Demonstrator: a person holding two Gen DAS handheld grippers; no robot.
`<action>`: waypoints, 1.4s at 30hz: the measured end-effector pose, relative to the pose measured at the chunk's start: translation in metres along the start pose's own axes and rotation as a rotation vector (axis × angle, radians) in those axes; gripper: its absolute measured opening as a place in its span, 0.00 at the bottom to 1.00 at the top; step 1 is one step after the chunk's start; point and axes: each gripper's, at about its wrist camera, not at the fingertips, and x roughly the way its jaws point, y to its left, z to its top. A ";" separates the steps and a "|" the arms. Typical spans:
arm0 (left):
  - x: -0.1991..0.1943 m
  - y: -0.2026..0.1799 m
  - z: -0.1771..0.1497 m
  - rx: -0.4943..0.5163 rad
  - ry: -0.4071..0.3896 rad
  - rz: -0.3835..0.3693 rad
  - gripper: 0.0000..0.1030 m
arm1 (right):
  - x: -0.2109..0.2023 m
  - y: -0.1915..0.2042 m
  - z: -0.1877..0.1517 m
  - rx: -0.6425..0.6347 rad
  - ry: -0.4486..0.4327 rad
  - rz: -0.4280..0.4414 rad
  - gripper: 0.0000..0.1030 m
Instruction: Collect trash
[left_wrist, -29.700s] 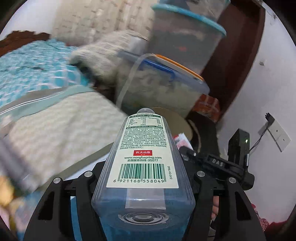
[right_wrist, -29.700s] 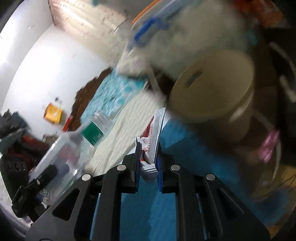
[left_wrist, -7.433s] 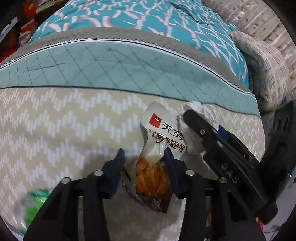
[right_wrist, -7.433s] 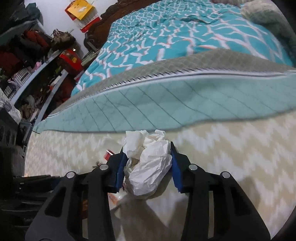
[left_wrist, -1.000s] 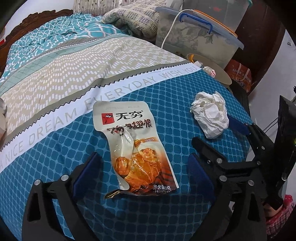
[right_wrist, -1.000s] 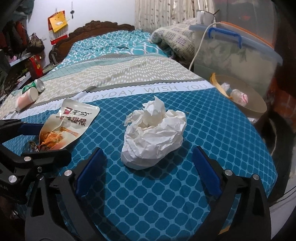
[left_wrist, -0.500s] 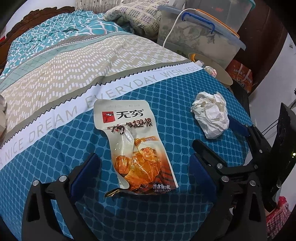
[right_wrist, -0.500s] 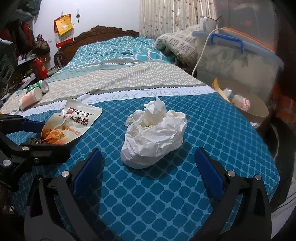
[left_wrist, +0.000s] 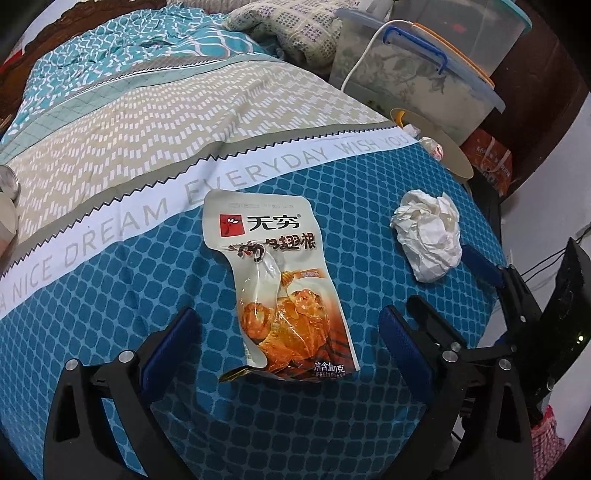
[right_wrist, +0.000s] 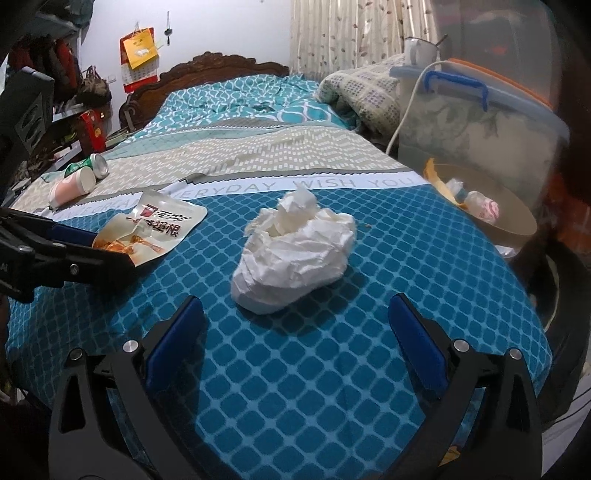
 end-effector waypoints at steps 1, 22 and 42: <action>0.000 -0.001 0.000 0.000 0.002 0.008 0.92 | -0.001 -0.001 -0.001 0.004 -0.005 -0.006 0.96; 0.007 -0.014 0.013 0.026 0.007 0.070 0.50 | 0.009 -0.017 0.030 0.042 -0.005 0.118 0.83; 0.046 -0.097 0.118 0.142 -0.018 -0.114 0.49 | 0.025 -0.109 0.055 0.174 0.008 0.056 0.37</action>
